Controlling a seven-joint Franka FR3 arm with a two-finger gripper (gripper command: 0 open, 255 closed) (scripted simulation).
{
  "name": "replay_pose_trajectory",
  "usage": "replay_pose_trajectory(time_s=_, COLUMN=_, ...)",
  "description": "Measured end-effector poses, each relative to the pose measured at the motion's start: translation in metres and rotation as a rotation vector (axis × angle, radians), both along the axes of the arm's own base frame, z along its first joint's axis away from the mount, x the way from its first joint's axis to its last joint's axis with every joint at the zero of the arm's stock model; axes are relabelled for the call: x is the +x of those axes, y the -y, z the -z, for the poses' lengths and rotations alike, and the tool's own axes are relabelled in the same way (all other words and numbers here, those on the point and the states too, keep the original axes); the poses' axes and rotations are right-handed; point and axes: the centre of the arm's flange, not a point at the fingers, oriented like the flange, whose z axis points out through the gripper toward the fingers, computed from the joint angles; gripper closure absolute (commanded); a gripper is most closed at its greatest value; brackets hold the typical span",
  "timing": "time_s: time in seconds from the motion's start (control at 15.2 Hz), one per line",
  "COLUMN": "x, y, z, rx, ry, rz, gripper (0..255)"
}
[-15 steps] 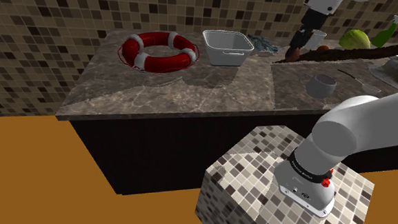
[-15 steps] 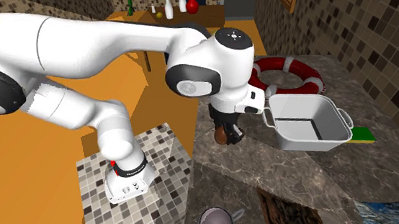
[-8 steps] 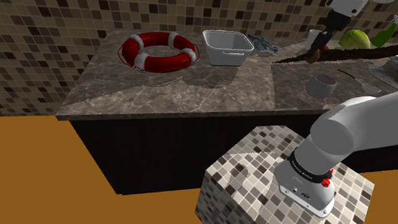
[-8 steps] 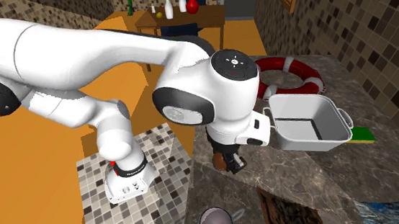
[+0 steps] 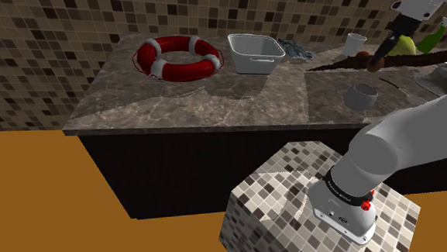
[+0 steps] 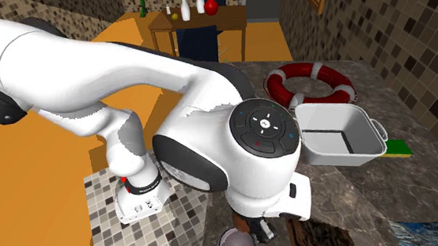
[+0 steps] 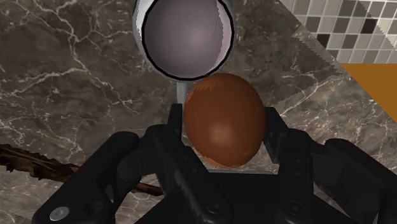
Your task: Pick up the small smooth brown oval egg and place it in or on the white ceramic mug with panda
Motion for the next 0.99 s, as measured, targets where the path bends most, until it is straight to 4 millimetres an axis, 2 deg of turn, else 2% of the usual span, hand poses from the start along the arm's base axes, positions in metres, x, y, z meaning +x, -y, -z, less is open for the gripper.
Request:
replay_pose_trajectory(time_s=0.26, x=-0.005, y=0.012, z=0.015, rx=-0.001, ry=0.0, rz=-0.002, gripper=255)
replay_pose_trajectory(time_s=0.99, x=-0.005, y=0.011, z=0.07, rx=-0.001, ry=0.0, rz=-0.003, gripper=255)
